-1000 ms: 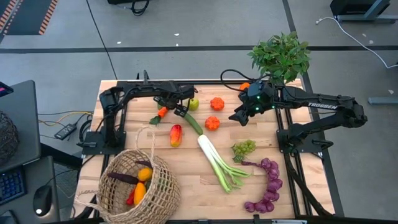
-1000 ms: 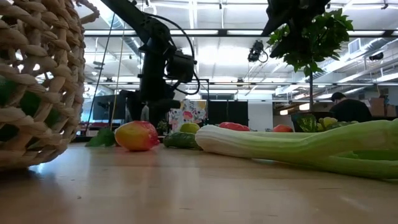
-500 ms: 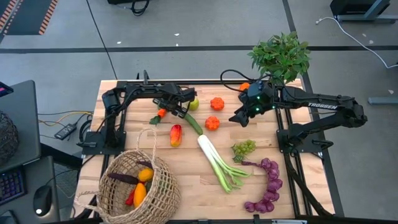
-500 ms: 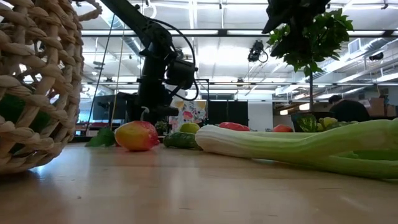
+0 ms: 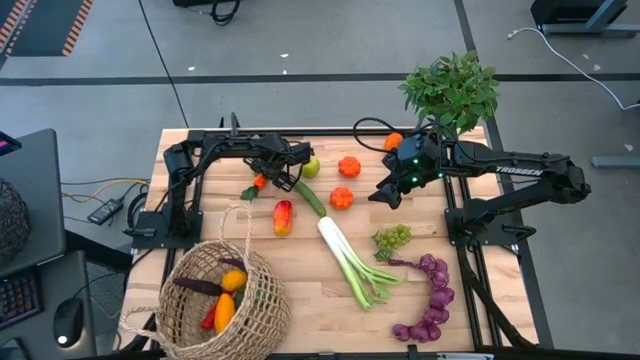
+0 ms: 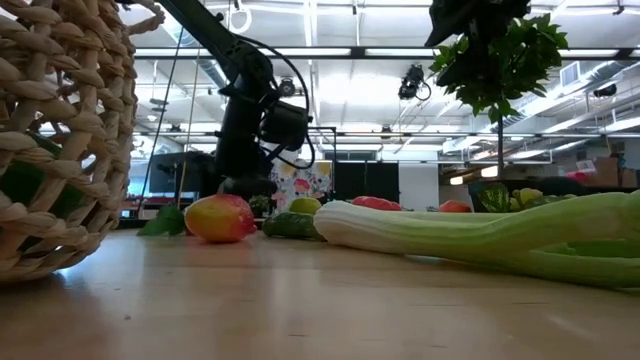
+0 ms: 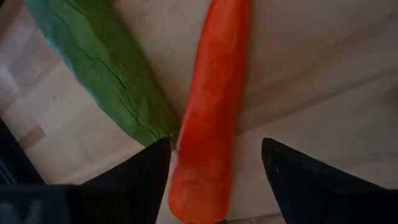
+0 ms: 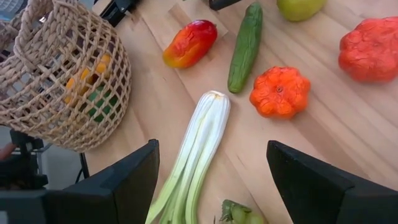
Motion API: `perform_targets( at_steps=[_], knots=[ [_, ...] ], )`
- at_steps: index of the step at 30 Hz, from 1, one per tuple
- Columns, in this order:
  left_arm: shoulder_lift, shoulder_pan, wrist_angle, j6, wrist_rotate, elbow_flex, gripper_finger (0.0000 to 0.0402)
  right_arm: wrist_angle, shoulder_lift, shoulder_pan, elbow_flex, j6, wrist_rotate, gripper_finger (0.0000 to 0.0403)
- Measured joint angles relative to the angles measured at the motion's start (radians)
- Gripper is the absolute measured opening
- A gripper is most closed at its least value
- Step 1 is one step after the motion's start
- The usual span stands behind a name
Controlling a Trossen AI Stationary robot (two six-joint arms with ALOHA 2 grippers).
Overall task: Build produce basket
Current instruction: Put the carrot into the basket
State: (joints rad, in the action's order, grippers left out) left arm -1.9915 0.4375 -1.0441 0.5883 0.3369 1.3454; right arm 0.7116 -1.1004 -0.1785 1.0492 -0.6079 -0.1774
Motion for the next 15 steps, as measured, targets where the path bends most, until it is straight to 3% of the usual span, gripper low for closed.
perform_targets(
  at_steps=[7,15],
  knots=[
    [0.000,-0.003,0.020,-0.019,-0.004,-0.010,0.0276,0.001,0.000,0.002,0.000,0.001,0.009,0.0299],
    [0.000,-0.006,0.020,-0.017,-0.028,-0.010,0.0193,0.001,0.000,0.002,0.000,0.009,0.047,0.0299]
  ],
)
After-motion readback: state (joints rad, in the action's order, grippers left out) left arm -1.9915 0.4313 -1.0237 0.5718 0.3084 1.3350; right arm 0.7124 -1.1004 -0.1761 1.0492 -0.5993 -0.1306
